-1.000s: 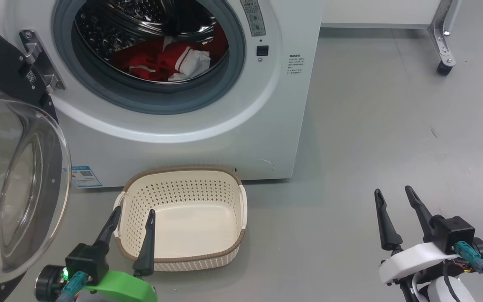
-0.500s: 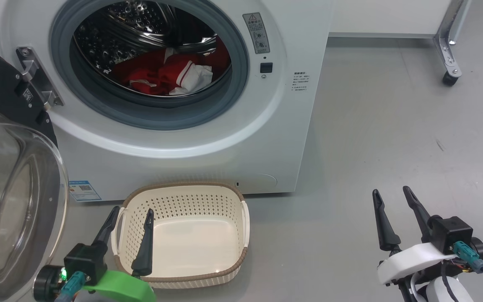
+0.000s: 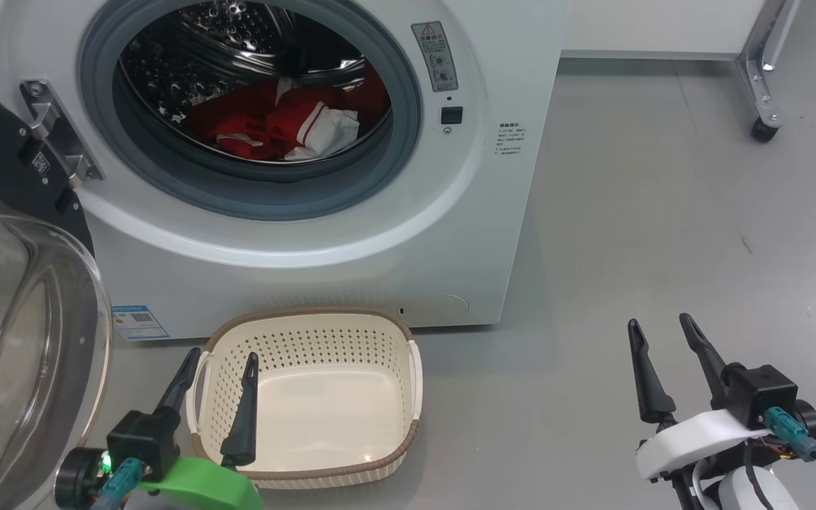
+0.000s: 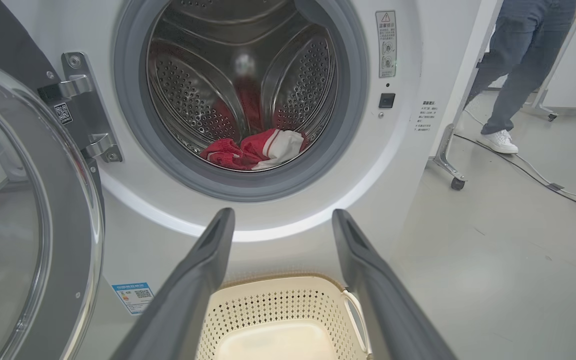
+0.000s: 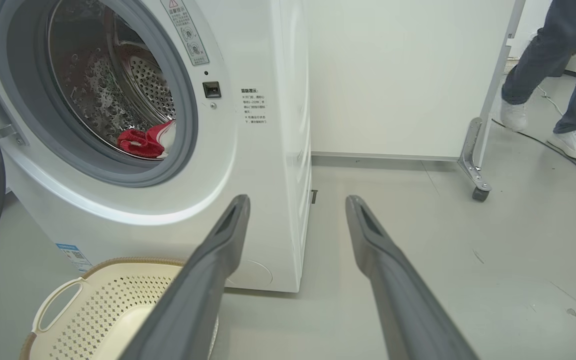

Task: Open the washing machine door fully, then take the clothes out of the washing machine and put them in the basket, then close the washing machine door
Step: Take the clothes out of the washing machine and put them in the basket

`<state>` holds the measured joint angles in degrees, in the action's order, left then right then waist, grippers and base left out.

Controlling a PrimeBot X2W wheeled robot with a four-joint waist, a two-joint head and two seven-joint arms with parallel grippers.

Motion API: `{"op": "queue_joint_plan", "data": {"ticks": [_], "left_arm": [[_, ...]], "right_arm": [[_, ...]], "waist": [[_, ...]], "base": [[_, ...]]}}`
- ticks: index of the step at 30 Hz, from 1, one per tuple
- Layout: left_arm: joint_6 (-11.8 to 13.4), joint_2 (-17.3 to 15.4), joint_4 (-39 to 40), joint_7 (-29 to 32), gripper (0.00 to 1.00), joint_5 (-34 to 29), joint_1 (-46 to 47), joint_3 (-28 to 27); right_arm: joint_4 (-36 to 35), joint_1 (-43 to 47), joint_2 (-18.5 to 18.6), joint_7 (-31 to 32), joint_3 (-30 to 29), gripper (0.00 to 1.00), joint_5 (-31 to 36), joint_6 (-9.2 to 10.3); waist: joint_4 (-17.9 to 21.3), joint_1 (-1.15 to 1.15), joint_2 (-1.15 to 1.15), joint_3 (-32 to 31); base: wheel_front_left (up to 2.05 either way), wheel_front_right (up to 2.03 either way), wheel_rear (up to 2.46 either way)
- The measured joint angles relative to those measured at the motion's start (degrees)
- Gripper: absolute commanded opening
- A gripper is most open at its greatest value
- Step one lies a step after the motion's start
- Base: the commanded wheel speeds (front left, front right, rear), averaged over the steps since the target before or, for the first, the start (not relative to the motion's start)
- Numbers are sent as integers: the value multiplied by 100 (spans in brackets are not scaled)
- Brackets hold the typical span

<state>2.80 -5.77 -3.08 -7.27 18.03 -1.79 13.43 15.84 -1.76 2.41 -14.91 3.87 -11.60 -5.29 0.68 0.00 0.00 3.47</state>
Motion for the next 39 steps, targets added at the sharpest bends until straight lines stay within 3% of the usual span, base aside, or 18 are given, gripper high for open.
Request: {"op": "queue_joint_plan", "data": {"ticks": [17,30,39], "left_arm": [[-114,4,-85,185,100,2,312,174],[-320,99,-1057,831,100,226,1852,172],[-460,57,-1727,1422,100,541,3523,-232]], "right_arm": [[-220,-60,0,0,12,100,0,34],[-466,-742,5,0,247,100,-63,38],[-544,-1168,15,0,548,100,-353,48]], "waist": [[9,0,0,455],[132,0,0,1314],[455,-2,0,1959]], "base": [[0,0,0],[0,0,0],[0,0,0]]}}
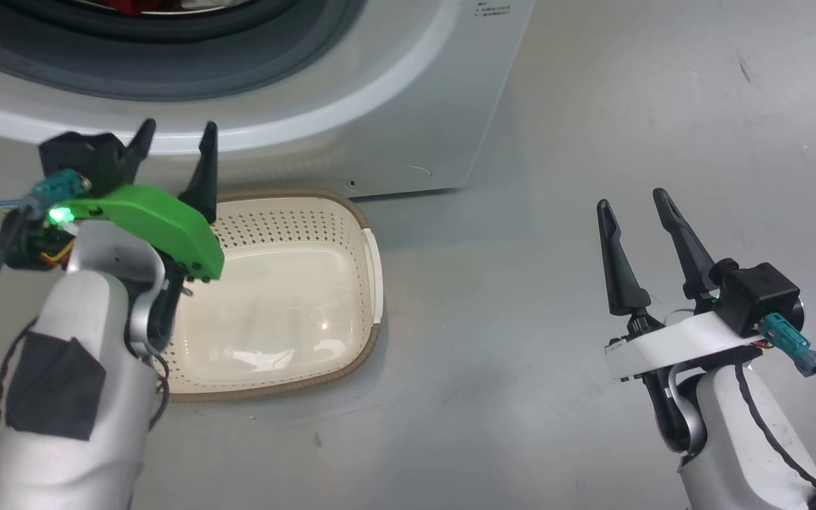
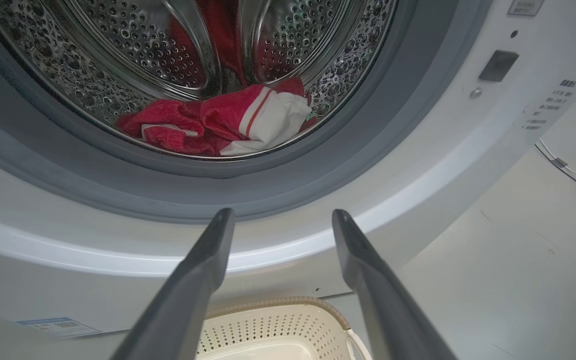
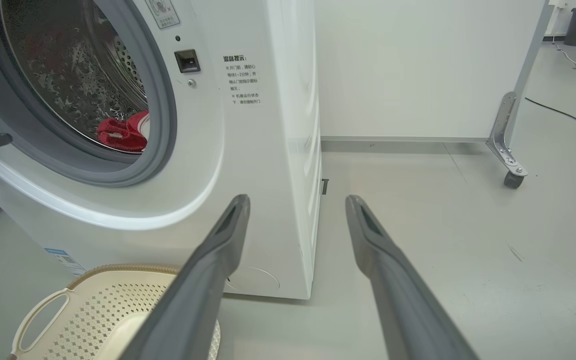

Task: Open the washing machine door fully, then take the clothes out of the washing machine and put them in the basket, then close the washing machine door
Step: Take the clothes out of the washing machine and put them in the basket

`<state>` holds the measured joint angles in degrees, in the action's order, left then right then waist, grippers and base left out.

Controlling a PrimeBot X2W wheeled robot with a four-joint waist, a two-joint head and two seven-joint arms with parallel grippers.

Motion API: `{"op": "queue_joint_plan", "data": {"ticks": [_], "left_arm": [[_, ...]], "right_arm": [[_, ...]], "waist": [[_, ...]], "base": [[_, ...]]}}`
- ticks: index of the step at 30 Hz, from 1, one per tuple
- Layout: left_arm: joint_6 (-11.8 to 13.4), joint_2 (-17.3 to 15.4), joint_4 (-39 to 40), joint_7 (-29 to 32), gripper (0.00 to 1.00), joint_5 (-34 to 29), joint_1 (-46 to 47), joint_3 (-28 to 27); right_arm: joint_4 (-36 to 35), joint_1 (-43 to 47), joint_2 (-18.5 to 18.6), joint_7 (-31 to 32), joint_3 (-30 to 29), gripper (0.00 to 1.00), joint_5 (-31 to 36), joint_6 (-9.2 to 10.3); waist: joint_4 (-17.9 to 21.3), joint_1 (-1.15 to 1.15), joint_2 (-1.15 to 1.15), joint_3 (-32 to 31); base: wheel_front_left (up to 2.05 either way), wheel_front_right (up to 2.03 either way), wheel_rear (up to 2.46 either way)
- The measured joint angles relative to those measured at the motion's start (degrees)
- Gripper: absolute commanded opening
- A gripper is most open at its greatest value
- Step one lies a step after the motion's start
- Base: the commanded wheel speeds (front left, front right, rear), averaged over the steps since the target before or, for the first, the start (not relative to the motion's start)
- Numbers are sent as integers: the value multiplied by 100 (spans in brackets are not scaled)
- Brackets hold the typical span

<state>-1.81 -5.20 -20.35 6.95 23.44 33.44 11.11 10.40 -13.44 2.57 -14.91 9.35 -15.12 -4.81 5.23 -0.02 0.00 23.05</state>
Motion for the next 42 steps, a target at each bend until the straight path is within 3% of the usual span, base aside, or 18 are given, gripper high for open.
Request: {"op": "queue_joint_plan", "data": {"ticks": [13,24,33,42], "left_arm": [[-46,-705,-557,659,100,24,1750,-417],[-108,-1051,-849,969,100,15,2906,-542],[-111,-1332,-1168,1117,100,19,3516,-739],[-157,-1369,-1691,1195,100,35,3645,-758]], "right_arm": [[-191,-318,5,0,505,100,-557,144],[-293,-612,4,0,789,100,-678,245],[-352,-766,2,0,929,100,-765,298],[-359,-903,-2,0,988,100,-792,352]], "waist": [[650,0,0,673],[1176,1,0,1327],[1557,1,0,1820],[1785,1,0,2150]], "base": [[0,0,0],[0,0,0],[0,0,0],[0,0,0]]}}
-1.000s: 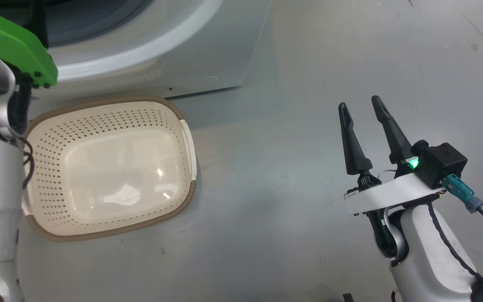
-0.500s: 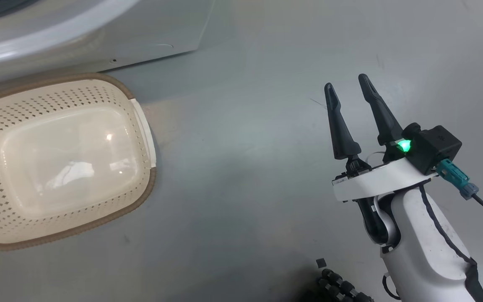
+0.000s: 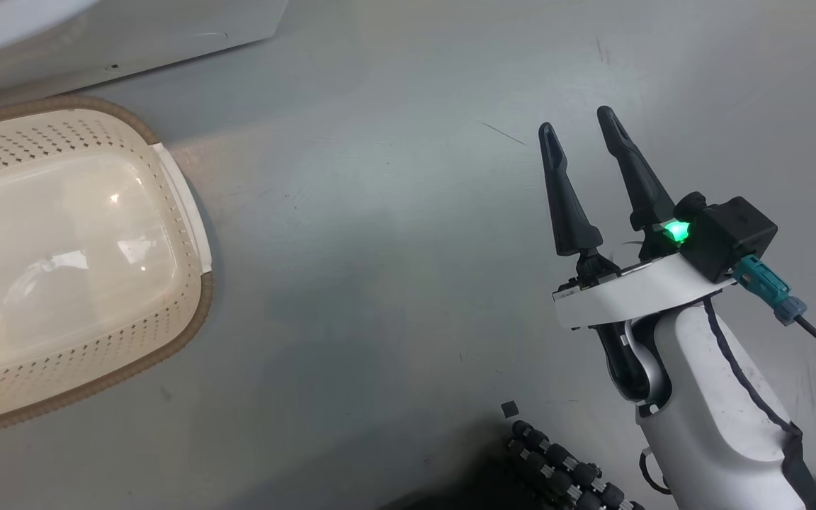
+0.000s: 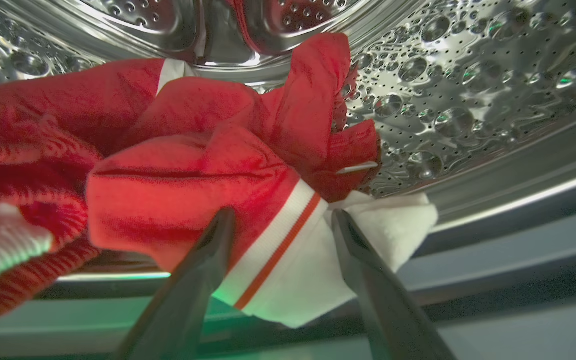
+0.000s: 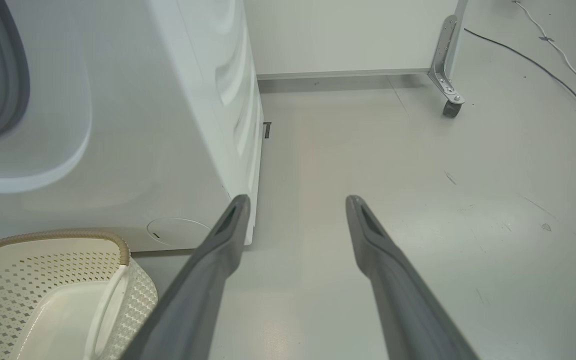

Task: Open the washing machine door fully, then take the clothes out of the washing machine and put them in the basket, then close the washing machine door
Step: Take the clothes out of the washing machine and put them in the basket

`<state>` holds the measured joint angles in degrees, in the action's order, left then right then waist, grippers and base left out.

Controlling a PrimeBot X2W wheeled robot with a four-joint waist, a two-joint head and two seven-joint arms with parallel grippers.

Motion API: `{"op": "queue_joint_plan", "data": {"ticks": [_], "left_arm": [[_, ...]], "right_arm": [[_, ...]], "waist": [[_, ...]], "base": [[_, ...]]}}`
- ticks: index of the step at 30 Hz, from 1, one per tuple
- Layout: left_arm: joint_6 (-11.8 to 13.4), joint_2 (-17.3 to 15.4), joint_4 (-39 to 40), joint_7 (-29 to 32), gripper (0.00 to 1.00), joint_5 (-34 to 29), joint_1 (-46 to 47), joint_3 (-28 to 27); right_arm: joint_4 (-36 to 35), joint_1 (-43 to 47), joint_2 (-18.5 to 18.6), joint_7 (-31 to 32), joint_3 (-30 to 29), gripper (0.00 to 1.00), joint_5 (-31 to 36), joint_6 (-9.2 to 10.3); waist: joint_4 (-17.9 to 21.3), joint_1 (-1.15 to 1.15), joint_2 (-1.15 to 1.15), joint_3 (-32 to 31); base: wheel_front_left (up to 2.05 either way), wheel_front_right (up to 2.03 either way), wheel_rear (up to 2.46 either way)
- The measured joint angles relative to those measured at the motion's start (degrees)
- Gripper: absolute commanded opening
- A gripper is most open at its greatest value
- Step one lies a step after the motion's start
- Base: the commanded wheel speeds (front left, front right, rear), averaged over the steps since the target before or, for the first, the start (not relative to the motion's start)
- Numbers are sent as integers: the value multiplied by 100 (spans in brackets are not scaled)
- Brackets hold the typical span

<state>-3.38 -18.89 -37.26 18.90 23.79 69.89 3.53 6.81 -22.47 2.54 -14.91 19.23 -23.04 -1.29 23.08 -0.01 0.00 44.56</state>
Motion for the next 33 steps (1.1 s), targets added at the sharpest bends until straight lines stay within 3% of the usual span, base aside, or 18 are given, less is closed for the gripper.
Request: {"op": "queue_joint_plan", "data": {"ticks": [3,4,5,6,7,19,33], "left_arm": [[0,-3,-130,66,100,40,57,-8],[0,-3,-130,66,94,40,57,-8],[0,-9,-165,94,47,40,93,-5],[0,-9,-202,114,29,41,119,-7],[1,-14,-270,118,0,40,154,-5],[-46,-20,-580,-197,0,29,208,46],[-151,200,-521,-1312,0,-113,-306,204]], "right_arm": [[2,-21,0,0,18,100,-30,1],[2,-21,0,0,18,100,-30,1],[2,-40,0,0,23,100,-30,2],[1,-57,0,0,32,100,-31,4],[2,-63,0,0,49,100,-49,43],[46,-86,0,0,32,100,-62,55],[181,-83,1,-1,-71,100,174,89]], "waist": [[25,0,0,33],[25,0,0,33],[26,0,0,38],[25,0,0,41],[23,0,0,44],[-25,0,0,-32],[-232,1,0,-375]], "base": [[0,0,0],[0,0,0],[0,0,0],[0,0,0],[0,0,0],[0,0,0],[0,0,0]]}}
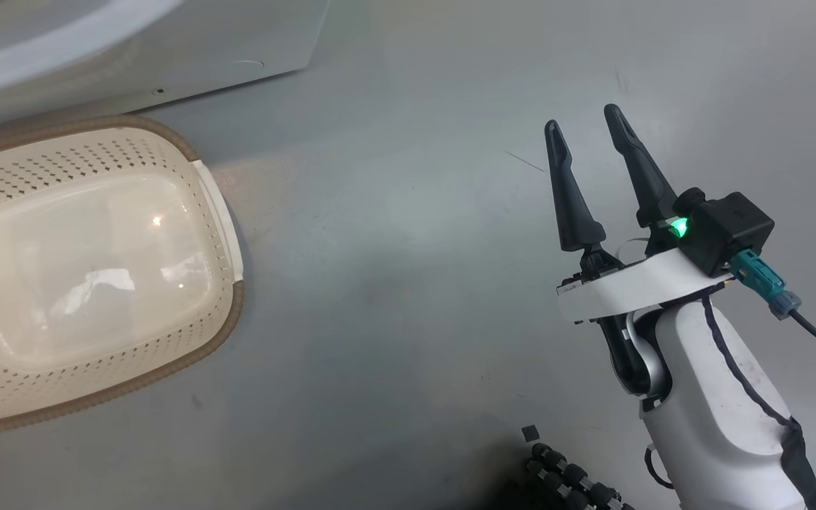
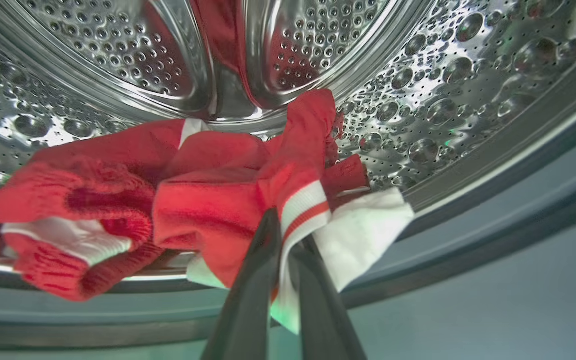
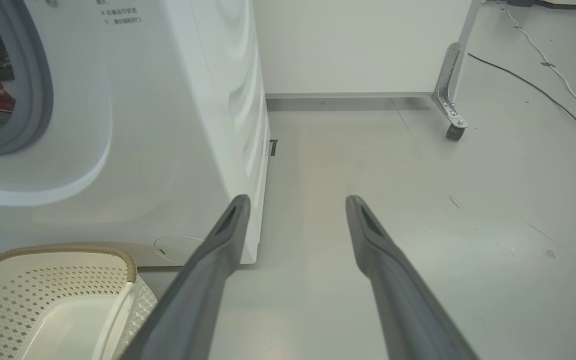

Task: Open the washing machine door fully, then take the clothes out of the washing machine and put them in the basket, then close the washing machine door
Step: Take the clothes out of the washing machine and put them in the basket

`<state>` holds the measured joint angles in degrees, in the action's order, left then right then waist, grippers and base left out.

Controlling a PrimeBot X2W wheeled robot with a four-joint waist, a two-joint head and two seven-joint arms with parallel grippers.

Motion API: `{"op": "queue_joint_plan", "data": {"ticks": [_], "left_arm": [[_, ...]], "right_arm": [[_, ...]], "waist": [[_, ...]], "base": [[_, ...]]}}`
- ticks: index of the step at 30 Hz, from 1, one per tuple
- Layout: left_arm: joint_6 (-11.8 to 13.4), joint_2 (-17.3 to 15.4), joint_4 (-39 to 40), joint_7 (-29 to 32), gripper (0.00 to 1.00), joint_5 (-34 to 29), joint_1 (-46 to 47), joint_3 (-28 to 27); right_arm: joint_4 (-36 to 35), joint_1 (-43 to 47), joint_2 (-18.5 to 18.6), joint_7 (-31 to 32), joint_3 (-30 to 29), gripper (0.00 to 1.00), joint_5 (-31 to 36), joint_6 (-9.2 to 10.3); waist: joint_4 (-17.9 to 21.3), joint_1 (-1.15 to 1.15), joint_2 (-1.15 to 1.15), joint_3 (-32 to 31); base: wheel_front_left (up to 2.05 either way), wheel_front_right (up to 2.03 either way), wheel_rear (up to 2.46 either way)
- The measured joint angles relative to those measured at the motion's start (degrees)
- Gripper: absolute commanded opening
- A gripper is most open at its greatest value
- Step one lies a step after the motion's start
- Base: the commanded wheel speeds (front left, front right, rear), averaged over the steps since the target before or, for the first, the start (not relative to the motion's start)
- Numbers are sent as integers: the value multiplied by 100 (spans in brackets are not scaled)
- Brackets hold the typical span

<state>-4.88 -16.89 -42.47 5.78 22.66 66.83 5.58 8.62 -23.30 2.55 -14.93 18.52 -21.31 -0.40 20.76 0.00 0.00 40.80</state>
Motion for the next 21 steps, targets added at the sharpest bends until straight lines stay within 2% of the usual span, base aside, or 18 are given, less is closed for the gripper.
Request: {"op": "queue_joint_plan", "data": {"ticks": [16,21], "left_arm": [[-21,375,487,-1482,0,-254,-1220,241],[65,545,699,-1890,0,-311,-1774,335]], "right_arm": [[252,144,3,0,-231,100,438,-43],[385,330,8,0,-339,100,642,-79]], "waist": [[-386,0,0,-594],[-549,0,0,-911]], "base": [[0,0,0],[0,0,0]]}}
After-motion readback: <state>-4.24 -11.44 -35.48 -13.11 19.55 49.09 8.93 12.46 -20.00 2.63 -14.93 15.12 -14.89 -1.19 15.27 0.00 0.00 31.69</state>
